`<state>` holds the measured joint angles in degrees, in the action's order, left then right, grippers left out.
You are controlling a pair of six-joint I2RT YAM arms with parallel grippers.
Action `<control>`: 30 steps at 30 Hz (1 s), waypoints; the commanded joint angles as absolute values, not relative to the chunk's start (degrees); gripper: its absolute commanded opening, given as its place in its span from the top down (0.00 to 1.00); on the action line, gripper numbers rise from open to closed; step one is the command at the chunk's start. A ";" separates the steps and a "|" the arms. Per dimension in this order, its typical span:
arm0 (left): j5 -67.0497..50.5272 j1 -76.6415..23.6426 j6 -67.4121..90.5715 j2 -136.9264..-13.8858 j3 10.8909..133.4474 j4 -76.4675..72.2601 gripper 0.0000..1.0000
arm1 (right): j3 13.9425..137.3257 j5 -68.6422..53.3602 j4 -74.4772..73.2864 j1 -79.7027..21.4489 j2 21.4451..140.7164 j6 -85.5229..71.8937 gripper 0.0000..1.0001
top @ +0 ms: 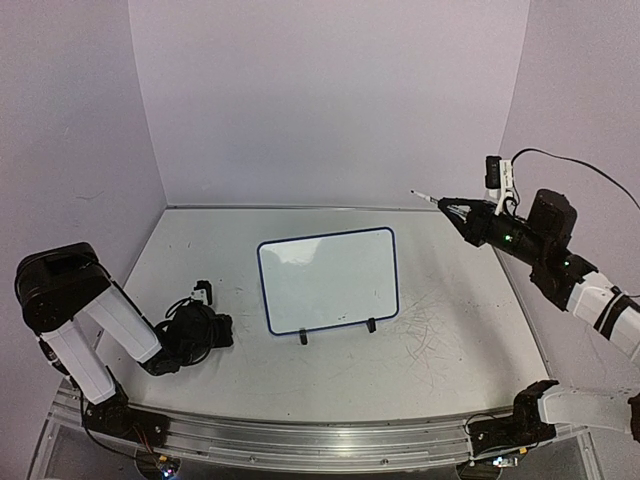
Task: Write a sentence on the whiteboard
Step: Place the pen cap at the center of the board.
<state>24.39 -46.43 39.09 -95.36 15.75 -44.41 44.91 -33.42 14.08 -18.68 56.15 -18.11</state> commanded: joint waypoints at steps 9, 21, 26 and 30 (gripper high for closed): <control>26.34 -46.63 40.53 -96.90 15.48 -45.51 0.83 | 43.87 -35.37 17.23 -18.79 54.83 -18.63 1.00; 25.81 -46.69 41.91 -93.81 14.56 -45.30 0.70 | 43.69 -34.63 16.12 -18.74 55.08 -17.76 1.00; 25.45 -46.67 41.72 -88.31 15.10 -42.05 0.61 | 45.56 -32.45 10.30 -18.75 57.29 -14.57 1.00; 25.49 -46.62 41.19 -80.78 16.44 -37.13 0.51 | 46.40 -30.94 8.45 -18.77 57.12 -12.85 1.00</control>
